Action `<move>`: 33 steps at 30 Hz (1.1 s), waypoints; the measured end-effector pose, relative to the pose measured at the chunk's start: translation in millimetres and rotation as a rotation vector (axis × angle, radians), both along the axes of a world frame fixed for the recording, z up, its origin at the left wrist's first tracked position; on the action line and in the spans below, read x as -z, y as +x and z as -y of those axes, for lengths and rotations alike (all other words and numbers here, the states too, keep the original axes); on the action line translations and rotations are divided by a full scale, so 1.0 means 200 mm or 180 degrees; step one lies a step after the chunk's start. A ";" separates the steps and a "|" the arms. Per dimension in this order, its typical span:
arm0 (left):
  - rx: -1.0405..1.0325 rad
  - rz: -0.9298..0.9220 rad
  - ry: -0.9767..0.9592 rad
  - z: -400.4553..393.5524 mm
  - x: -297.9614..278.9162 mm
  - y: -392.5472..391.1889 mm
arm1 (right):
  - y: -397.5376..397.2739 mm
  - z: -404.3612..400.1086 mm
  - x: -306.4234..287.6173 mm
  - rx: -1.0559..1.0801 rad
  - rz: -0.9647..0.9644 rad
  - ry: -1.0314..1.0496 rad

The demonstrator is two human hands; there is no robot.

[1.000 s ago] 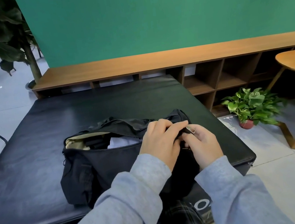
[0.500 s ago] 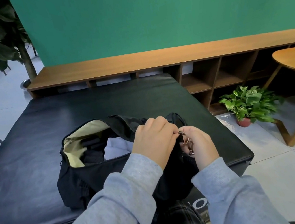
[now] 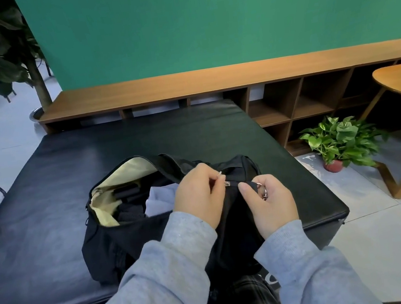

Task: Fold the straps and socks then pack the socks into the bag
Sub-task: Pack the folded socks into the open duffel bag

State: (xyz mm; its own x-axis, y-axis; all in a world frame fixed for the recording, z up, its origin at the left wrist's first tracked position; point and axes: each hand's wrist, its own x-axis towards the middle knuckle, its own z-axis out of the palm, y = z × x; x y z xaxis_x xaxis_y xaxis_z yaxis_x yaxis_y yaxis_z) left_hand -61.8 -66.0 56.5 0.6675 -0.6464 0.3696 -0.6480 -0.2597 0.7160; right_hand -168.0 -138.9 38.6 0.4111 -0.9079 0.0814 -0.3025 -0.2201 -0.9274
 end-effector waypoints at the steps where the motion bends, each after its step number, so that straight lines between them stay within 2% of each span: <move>1: -0.0136 -0.0108 -0.0074 -0.01 -0.01 0.02 | -0.01 0.01 0.00 0.0094 -0.0002 -0.0026; 6: -0.0546 -0.0115 -0.0152 -0.11 0.01 0.17 | -0.04 0.08 0.00 0.0342 -0.0020 -0.0056; 10: -0.0968 -0.0501 -0.0307 -0.23 0.06 0.32 | -0.03 0.10 0.05 0.0475 -0.0074 -0.0174; 12: -0.0978 -0.0598 -0.0309 -0.27 0.07 0.34 | -0.01 0.08 0.07 0.0615 -0.0320 -0.0607; 14: -0.0944 -0.0620 -0.0266 -0.29 0.08 0.33 | 0.03 0.03 0.06 0.0871 -0.0743 -0.1293; 15: -0.0940 -0.0630 -0.0261 -0.29 0.09 0.32 | 0.06 0.00 0.06 0.0849 -0.0745 -0.1635; 18: -0.0944 -0.0705 -0.0323 -0.30 0.09 0.31 | 0.16 -0.11 0.03 0.0204 -0.0568 -0.2388; 23: -0.0766 -0.0799 -0.0319 -0.30 0.07 0.27 | 0.34 -0.22 0.00 -0.1106 -0.1380 -0.2110; 27: -0.0619 -0.0746 -0.0299 -0.34 0.06 0.25 | 0.45 -0.27 -0.04 -0.1197 -0.1452 -0.2132; 33: -0.0796 -0.0857 -0.0422 -0.36 0.11 0.27 | 0.45 -0.29 -0.02 -0.1305 -0.1526 -0.1942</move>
State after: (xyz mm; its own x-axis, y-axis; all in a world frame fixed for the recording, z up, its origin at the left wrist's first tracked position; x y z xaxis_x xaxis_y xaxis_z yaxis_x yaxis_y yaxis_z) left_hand -7.6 6.5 33.8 0.8829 -0.4099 0.2290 -0.3606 -0.2797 0.8898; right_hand -77.7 -80.3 42.2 0.8099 -0.5356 0.2393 -0.4176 -0.8129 -0.4059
